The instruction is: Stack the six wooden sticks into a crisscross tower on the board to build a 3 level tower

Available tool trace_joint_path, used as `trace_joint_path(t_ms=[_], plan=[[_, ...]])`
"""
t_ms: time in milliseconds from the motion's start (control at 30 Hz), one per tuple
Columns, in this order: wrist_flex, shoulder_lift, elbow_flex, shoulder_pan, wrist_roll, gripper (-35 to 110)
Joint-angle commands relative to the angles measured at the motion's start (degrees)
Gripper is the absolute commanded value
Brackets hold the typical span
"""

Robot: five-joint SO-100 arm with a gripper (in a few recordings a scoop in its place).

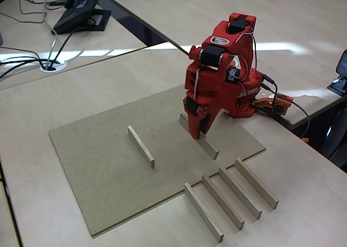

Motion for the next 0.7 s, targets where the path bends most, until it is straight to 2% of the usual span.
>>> trace_joint_path(t_ms=[0, 667], plan=[[-1.76, 2.99, 1.93, 4.66, -4.75, 0], [-10.02, 5.36, 17.31, 14.59, -11.6, 0]])
